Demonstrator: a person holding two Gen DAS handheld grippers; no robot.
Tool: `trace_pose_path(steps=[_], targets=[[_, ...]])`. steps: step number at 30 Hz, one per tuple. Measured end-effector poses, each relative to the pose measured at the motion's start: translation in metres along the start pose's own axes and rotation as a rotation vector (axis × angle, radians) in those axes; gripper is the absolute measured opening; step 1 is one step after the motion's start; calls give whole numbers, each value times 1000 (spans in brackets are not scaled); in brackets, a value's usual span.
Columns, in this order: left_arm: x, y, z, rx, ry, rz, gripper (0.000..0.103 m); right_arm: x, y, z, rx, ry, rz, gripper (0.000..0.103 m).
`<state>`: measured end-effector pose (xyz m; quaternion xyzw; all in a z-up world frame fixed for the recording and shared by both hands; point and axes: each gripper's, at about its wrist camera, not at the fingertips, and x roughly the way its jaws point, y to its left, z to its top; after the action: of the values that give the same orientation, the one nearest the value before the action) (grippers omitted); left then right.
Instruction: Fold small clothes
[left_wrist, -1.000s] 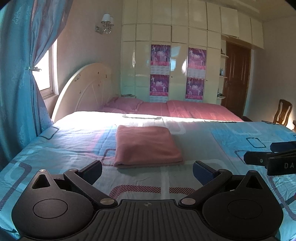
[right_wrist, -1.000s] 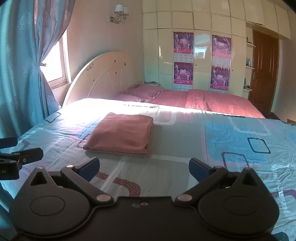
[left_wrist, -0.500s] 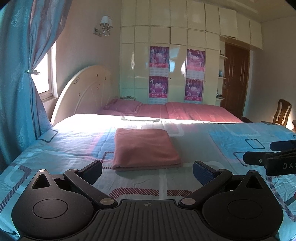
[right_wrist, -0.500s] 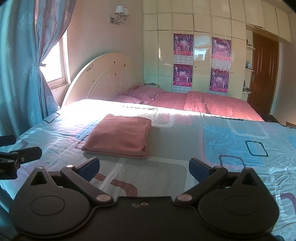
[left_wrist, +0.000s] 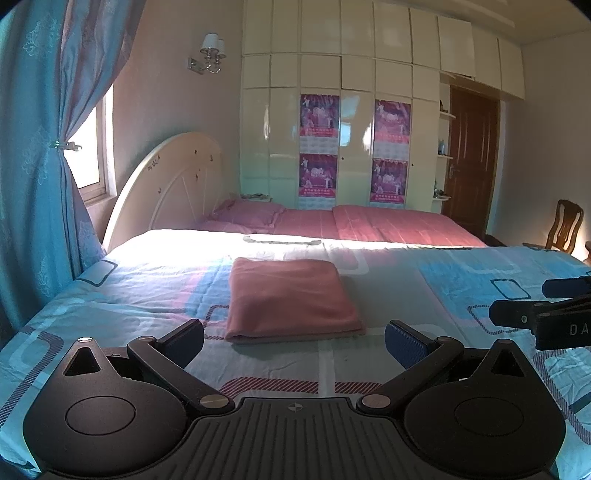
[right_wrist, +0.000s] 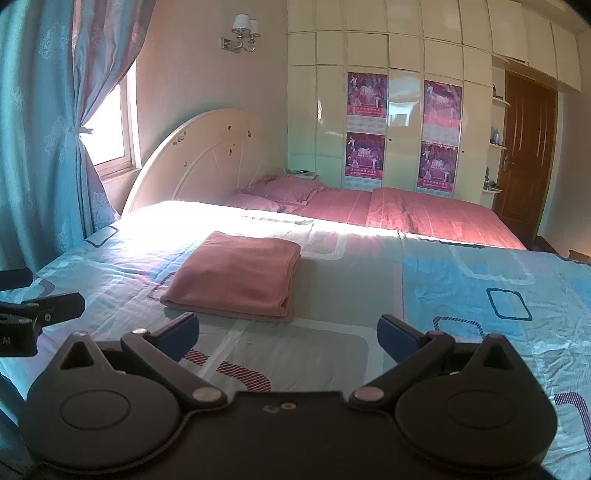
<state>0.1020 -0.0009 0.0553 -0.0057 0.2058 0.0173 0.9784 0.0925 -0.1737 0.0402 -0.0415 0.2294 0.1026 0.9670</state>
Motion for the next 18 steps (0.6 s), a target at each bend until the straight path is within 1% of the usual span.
trace_pose_path(steps=[18], targets=[[0,0,-1,-4,-5,5,103,-2,2,-1,-7,2,1,102]])
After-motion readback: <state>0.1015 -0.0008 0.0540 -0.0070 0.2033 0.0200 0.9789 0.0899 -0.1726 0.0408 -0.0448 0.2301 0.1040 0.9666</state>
